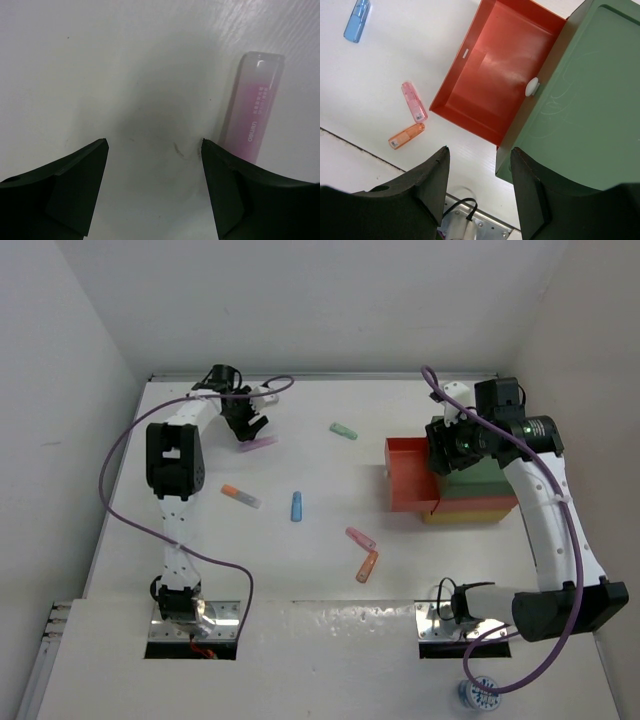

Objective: Sort the stationery into containers
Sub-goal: Move the stationery to the center of the board.

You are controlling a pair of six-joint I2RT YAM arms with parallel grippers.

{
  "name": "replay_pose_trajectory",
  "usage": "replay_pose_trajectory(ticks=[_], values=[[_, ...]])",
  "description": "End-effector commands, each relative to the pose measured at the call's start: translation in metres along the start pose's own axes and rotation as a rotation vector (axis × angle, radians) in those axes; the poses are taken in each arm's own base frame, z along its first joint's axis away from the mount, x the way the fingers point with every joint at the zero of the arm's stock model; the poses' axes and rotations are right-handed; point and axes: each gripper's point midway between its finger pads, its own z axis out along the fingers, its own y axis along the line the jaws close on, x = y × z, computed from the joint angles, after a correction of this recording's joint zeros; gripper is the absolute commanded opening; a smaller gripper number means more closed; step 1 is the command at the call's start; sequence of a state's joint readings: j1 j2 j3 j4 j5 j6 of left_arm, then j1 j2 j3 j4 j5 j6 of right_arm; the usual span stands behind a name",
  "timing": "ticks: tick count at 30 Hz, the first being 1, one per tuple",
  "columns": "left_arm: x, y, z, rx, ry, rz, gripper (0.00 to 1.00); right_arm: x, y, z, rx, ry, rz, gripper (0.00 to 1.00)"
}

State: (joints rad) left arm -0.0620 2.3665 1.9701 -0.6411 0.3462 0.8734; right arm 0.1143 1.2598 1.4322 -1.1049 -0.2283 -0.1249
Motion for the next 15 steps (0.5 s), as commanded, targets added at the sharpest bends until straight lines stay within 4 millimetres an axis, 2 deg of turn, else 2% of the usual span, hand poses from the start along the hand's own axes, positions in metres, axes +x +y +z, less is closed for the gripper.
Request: replay_pose_trajectory(ticks=[1,8,9,10,11,12,15], values=[[0.0,-0.018,-0.003,0.088,-0.037,-0.003,0.82,-0.006,0.001,-0.001,-0.004,-0.02,-0.016,0.52],[-0.003,-0.045,-0.018,0.177,-0.088,-0.038,0.8,-0.006,0.002,-0.001,-0.005,-0.02,-0.017,0.52],[-0.002,-0.051,-0.018,0.193,-0.094,-0.042,0.8,-0.005,0.002,0.0,-0.007,-0.017,-0.016,0.52],[0.002,-0.066,-0.016,0.228,-0.094,-0.056,0.8,-0.005,0.002,0.0,-0.006,-0.018,-0.019,0.52],[-0.004,-0.07,-0.02,0.229,-0.102,-0.047,0.8,-0.005,0.002,0.0,-0.007,-0.018,-0.02,0.52],[0.004,-0.084,-0.016,0.254,-0.085,-0.055,0.79,-0.006,0.002,0.0,-0.006,-0.02,-0.02,0.52],[-0.001,-0.102,-0.02,0.268,-0.084,-0.072,0.79,-0.006,0.004,0.0,-0.012,-0.022,-0.024,0.52]])
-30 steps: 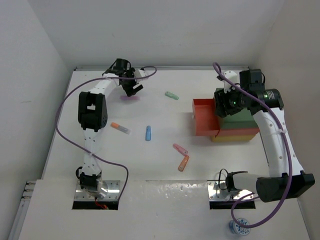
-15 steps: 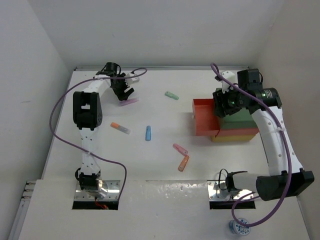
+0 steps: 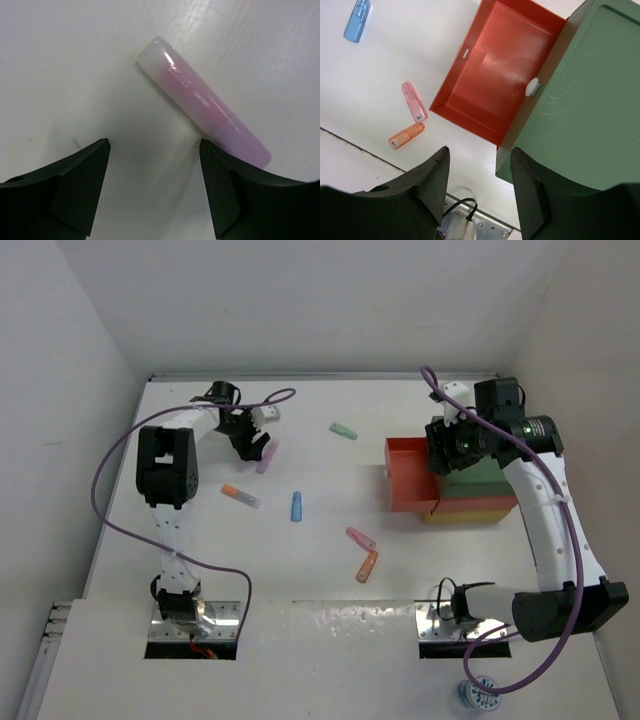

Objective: Sort the stationery into containers
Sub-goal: Move the stationery to the center of the board, then pick up the stationery from the center of the board.

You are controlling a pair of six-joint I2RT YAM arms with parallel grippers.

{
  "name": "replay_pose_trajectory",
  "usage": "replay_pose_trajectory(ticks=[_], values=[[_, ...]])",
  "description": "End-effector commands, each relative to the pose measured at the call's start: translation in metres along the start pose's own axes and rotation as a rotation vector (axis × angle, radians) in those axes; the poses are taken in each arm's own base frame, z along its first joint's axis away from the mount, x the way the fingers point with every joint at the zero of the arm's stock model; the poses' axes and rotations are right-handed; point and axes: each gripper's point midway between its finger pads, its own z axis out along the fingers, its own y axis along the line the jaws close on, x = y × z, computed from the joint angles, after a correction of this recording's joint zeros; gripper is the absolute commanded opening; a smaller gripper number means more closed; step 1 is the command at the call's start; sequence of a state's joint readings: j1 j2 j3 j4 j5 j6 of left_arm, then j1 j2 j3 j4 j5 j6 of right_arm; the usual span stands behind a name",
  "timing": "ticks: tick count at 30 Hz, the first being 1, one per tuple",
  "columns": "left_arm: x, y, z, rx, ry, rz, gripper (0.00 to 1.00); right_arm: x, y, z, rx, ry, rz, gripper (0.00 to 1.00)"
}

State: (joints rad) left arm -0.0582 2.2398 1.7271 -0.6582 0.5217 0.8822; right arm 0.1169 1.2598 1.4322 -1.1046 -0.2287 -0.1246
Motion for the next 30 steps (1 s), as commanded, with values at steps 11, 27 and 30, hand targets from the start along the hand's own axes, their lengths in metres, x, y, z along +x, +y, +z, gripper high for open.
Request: replay_pose_trajectory(ticks=[11,27,30], values=[[-0.064,-0.001,-0.068,-0.262,-0.261,-0.474,0.77,-0.001,0.005,-0.002,-0.006,-0.032,-0.025,0.52],[-0.065,-0.049,-0.016,-0.346,-0.114,-0.842,0.56,-0.008,0.004,-0.001,0.0,-0.053,-0.023,0.51],[-0.063,-0.045,-0.011,-0.396,-0.09,-0.841,0.55,-0.008,0.004,-0.001,-0.001,-0.053,-0.02,0.52]])
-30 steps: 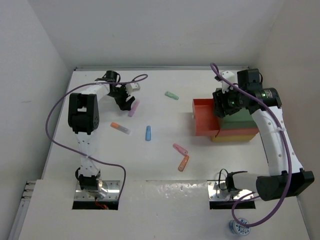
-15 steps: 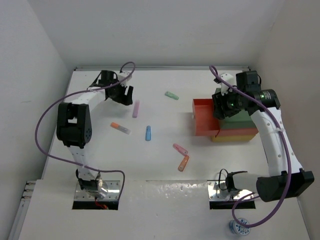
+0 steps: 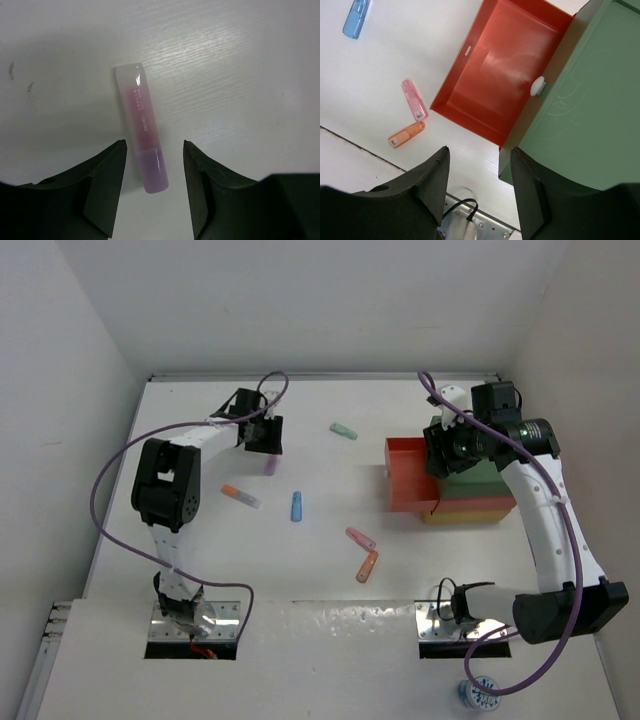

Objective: Sort the stationery into containers
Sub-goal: Pick up the stationery from the center of the board.

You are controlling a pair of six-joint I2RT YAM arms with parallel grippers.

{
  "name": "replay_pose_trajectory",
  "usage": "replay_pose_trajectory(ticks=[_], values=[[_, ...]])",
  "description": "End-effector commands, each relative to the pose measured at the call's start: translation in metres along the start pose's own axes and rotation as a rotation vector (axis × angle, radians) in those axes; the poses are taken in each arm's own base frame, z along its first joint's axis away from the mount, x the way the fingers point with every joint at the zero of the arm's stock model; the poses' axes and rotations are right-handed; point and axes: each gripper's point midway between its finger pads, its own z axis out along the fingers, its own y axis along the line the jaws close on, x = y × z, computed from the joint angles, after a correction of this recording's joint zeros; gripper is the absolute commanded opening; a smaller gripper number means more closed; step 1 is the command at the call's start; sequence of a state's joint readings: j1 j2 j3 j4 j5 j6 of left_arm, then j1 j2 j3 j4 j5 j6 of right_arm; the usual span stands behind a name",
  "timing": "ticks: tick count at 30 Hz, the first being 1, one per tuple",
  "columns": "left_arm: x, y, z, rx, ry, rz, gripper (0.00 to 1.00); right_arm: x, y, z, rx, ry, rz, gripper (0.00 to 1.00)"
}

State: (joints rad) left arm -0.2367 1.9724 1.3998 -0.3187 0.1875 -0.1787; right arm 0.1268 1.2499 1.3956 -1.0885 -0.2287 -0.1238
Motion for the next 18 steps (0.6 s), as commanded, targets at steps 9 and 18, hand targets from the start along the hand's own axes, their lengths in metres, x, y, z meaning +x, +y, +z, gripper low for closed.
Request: replay_pose_trajectory(ticks=[9,18], values=[[-0.002,0.002,0.019,-0.138,0.022,-0.007,0.55,-0.014,0.002,-0.007,0.005,-0.07,-0.015,0.52],[0.019,0.002,0.032,-0.137,0.082,-0.019,0.45,-0.039,-0.002,-0.025,0.034,-0.139,-0.031,0.55]])
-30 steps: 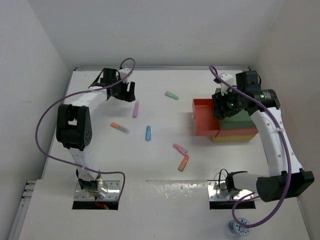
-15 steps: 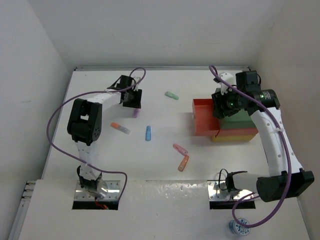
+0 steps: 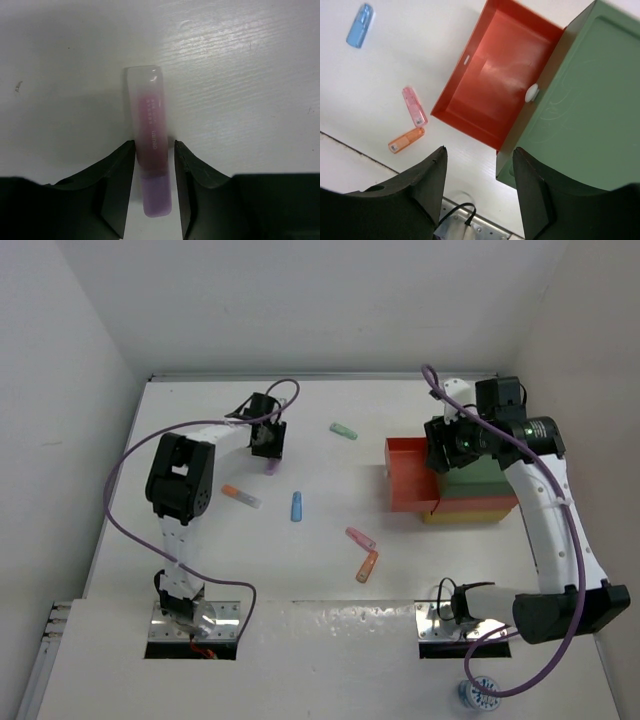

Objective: Sort the stationery into containers
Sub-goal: Pick up the stationery from the center of the board.

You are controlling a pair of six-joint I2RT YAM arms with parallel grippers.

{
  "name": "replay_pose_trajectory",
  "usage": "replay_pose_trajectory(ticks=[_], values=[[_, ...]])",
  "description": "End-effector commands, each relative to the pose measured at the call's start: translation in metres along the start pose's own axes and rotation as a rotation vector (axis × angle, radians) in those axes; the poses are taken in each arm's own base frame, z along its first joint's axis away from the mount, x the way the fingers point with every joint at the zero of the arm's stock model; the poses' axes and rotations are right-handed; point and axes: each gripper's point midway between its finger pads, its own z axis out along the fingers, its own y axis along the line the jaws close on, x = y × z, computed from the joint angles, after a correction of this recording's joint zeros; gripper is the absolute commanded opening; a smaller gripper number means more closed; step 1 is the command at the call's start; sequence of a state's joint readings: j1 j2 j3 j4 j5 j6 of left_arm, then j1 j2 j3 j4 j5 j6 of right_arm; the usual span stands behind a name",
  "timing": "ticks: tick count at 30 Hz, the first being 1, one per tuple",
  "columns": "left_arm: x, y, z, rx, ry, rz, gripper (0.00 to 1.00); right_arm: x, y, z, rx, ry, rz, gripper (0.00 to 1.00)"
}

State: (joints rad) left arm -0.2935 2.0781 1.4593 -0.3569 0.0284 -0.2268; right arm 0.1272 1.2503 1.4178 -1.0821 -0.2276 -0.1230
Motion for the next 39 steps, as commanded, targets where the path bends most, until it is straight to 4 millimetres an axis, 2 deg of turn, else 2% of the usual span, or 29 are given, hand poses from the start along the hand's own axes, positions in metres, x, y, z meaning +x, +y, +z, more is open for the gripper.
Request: replay_pose_trajectory(ticks=[1,2,3,5,6,7,8,9,10,11,12,14,15,16,17,21,26,32,36,39], values=[[0.001,-0.006,0.002,0.011,0.014,-0.004,0.43,-0.034,-0.001,-0.021,0.027,-0.119,-0.021,0.55],[-0.001,-0.008,0.0,0.026,0.012,0.001,0.38,-0.037,-0.001,-0.024,0.031,-0.135,-0.024,0.56],[-0.002,-0.016,-0.003,0.073,0.012,0.007,0.25,-0.042,-0.001,-0.026,0.035,-0.157,-0.025,0.56],[-0.022,-0.029,-0.024,0.142,-0.072,0.023,0.14,-0.046,0.001,-0.033,0.04,-0.195,-0.027,0.57],[-0.024,-0.045,-0.032,0.228,-0.12,0.036,0.09,-0.047,0.001,-0.033,0.041,-0.215,-0.028,0.58],[-0.042,-0.061,-0.063,0.279,-0.209,0.055,0.07,-0.048,0.003,-0.034,0.038,-0.228,-0.028,0.58],[-0.037,-0.079,-0.076,0.364,-0.22,0.056,0.04,-0.049,0.005,-0.037,0.042,-0.254,-0.034,0.58],[-0.056,-0.102,-0.108,0.44,-0.313,0.089,0.02,-0.05,0.006,-0.038,0.042,-0.265,-0.031,0.59],[-0.06,-0.116,-0.125,0.489,-0.341,0.095,0.01,-0.051,0.006,-0.039,0.044,-0.275,-0.029,0.59],[-0.06,-0.137,-0.142,0.58,-0.339,0.082,0.0,-0.053,0.006,-0.041,0.048,-0.293,-0.033,0.59],[-0.065,-0.163,-0.17,0.661,-0.384,0.113,0.0,-0.054,0.006,-0.042,0.05,-0.302,-0.025,0.59],[-0.076,-0.197,-0.209,0.795,-0.459,0.123,0.0,-0.059,0.005,-0.042,0.059,-0.326,-0.013,0.59],[-0.074,-0.22,-0.233,0.865,-0.485,0.148,0.0,-0.059,0.005,-0.043,0.059,-0.329,-0.006,0.59],[-0.073,-0.235,-0.246,0.925,-0.477,0.133,0.0,-0.06,0.005,-0.043,0.058,-0.332,0.002,0.59],[-0.07,-0.259,-0.262,1.022,-0.468,0.164,0.0,-0.06,0.007,-0.042,0.047,-0.33,0.015,0.59],[-0.062,-0.303,-0.287,1.201,-0.438,0.14,0.0,-0.068,0.023,-0.046,-0.062,-0.379,0.089,0.59],[-0.066,-0.33,-0.303,1.286,-0.433,0.113,0.0,-0.084,0.04,-0.054,-0.165,-0.445,0.213,0.57],[-0.066,-0.348,-0.315,1.319,-0.434,0.126,0.0,-0.088,0.049,-0.043,-0.238,-0.425,0.339,0.55],[-0.065,-0.35,-0.318,1.327,-0.433,0.135,0.0,-0.076,0.045,-0.021,-0.23,-0.361,0.411,0.52],[-0.063,-0.352,-0.32,1.336,-0.424,0.131,0.0,-0.076,0.045,-0.012,-0.243,-0.341,0.461,0.51]])
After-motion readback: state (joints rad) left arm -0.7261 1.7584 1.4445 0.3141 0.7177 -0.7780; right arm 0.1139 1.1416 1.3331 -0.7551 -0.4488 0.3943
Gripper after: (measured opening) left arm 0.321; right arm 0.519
